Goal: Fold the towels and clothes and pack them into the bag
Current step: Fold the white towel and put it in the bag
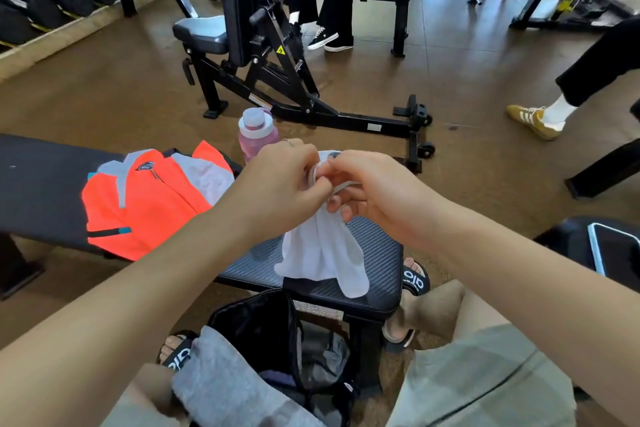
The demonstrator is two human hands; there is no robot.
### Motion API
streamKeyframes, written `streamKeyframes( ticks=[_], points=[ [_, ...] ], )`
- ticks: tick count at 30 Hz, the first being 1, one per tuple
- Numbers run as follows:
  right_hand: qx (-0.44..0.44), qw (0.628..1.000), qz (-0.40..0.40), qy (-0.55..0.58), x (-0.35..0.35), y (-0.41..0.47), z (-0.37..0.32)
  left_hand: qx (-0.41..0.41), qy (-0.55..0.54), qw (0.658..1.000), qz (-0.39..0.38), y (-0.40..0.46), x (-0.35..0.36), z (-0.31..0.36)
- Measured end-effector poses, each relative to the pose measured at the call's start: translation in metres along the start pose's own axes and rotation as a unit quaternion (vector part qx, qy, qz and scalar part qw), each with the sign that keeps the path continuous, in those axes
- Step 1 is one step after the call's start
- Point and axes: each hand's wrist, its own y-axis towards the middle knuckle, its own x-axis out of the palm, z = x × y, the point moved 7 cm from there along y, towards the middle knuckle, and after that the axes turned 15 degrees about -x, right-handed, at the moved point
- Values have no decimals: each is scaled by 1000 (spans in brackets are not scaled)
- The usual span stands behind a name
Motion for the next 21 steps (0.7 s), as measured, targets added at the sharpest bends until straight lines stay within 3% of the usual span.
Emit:
streamKeyframes(
  ticks=[5,7,9,11,14,18,21],
  points=[
    [-8,999,31,10,-12,2,2,109,24,991,-78,0,-5,4],
    [-46,993,-20,-108,-18,6,3,133,31,987,-84,1,-12,3],
    [-107,931,-107,-332,-21,8,2,146,19,986,-81,0,-20,6],
    [-133,861,-174,-459,-21,7,0,155,25,984,-82,0,-24,8],
    [-118,805,-238,-530,-22,9,-7,171,48,980,-94,-2,-26,7],
    [-149,690,-291,-646,-19,13,-15,175,91,974,-111,-6,-22,1],
    [-219,670,-346,-619,-1,2,-18,183,104,971,-112,-6,-22,0]
  ],
)
